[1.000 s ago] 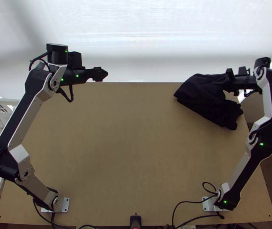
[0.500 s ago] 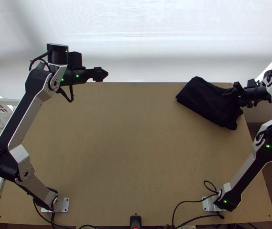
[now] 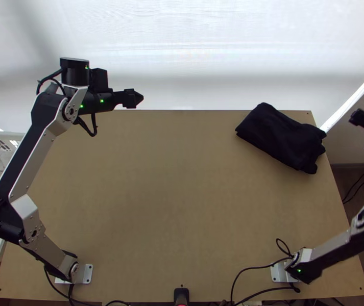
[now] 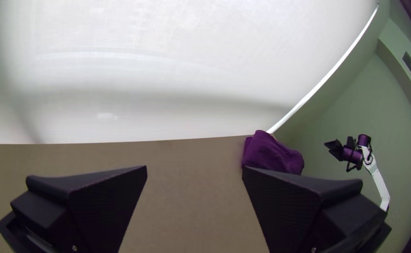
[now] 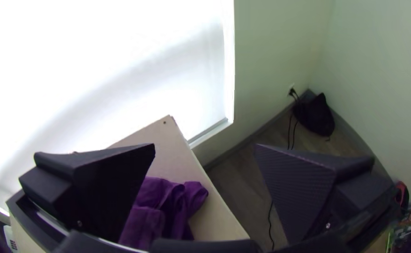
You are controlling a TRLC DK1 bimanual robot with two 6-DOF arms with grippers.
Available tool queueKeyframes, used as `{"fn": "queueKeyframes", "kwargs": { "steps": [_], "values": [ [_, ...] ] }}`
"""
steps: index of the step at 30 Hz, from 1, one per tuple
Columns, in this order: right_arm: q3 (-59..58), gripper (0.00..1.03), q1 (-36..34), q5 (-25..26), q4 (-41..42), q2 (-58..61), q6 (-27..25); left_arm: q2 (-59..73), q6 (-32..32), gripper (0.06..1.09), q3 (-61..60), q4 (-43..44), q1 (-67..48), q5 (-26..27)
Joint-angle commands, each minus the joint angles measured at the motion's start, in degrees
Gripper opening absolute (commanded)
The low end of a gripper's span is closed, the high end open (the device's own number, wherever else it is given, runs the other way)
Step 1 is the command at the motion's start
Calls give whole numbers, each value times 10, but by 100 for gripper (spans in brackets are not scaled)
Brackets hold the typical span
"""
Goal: Fold the t-shirt
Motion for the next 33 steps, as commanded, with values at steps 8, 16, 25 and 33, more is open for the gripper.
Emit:
{"fn": "queueKeyframes", "kwargs": {
  "steps": [8,16,25,33],
  "values": [
    [-165,99,167,31,119,-102,-19,-30,-13,105,-6,4,10,1],
    [-247,99,187,63,223,-24,20,-38,-12,105,-8,2,30,1],
    [-186,99,119,84,262,132,58,-38,-12,105,-8,4,34,2],
    [-169,99,101,107,277,118,60,-37,-12,105,-10,4,35,2]
  ]
}}
